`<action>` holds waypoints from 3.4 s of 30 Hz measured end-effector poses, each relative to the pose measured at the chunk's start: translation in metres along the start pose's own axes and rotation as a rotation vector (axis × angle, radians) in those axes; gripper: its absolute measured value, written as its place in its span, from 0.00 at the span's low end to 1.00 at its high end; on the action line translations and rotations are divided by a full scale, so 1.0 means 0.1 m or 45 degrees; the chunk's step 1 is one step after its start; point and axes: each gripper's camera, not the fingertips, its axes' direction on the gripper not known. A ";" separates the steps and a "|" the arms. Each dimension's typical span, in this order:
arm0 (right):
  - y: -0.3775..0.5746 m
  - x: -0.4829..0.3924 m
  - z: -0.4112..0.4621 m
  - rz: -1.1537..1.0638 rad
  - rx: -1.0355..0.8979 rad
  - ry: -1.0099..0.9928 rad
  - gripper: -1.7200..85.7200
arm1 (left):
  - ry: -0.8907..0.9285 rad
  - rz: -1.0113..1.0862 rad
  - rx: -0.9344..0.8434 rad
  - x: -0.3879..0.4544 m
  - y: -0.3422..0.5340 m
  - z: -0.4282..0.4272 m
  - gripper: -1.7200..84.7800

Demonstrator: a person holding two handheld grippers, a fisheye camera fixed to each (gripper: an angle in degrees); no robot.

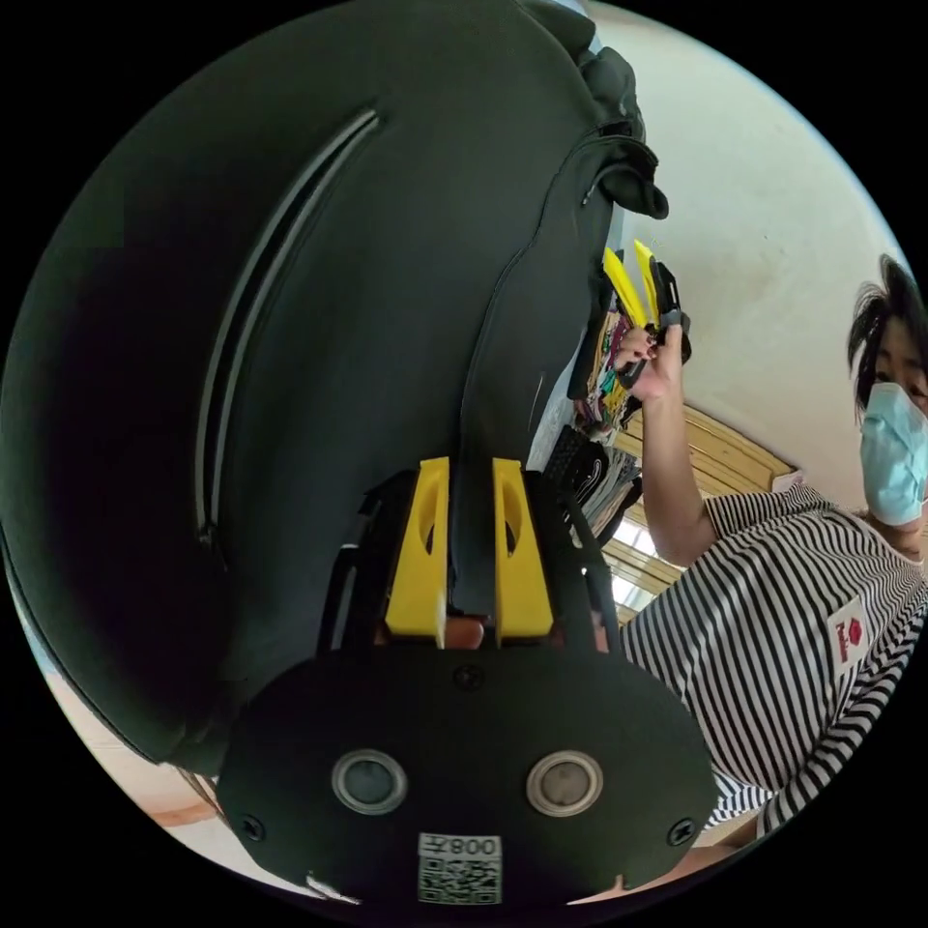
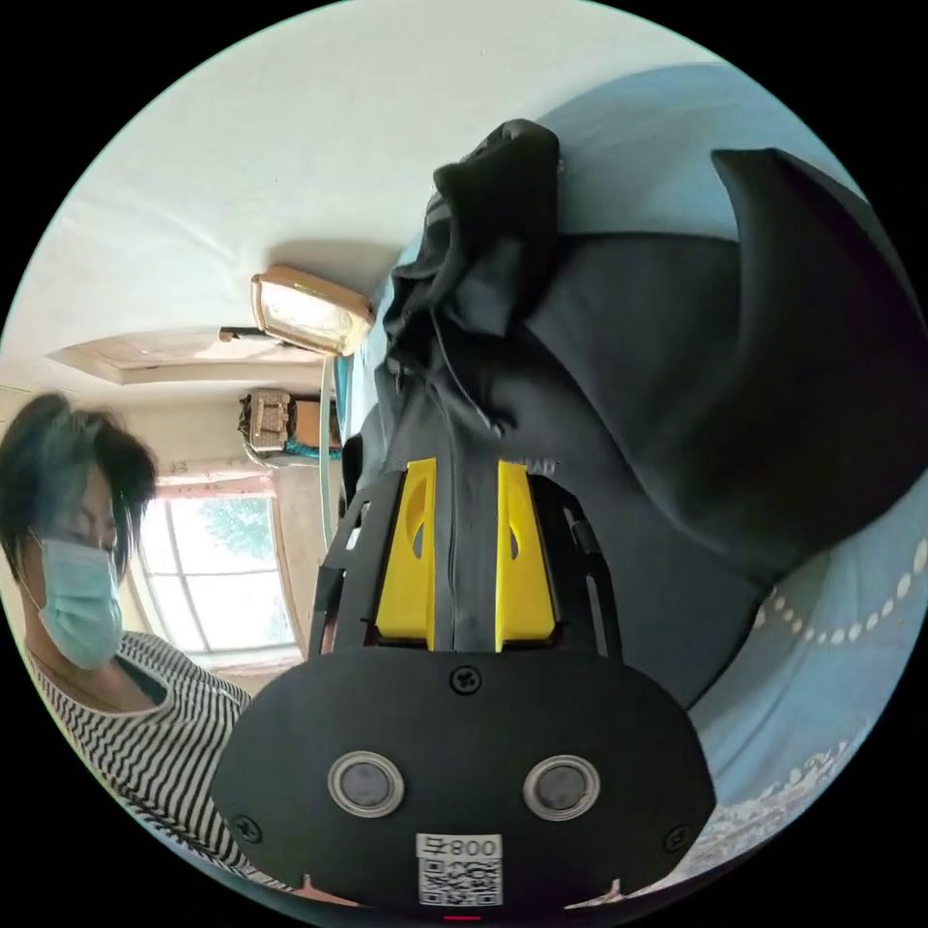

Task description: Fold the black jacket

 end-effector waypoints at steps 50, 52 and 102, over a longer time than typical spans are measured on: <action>1.31 -0.13 0.70 -0.095 -0.746 0.088 0.05 | -0.348 -0.079 -0.134 0.15 0.03 0.88 0.04; 1.42 -0.23 0.71 -0.150 -0.771 0.163 0.04 | -0.404 -0.051 -0.108 0.28 0.02 0.88 0.03; -0.41 -1.38 0.96 -0.455 0.100 0.762 0.02 | -1.085 0.922 0.493 3.39 -4.02 1.62 0.02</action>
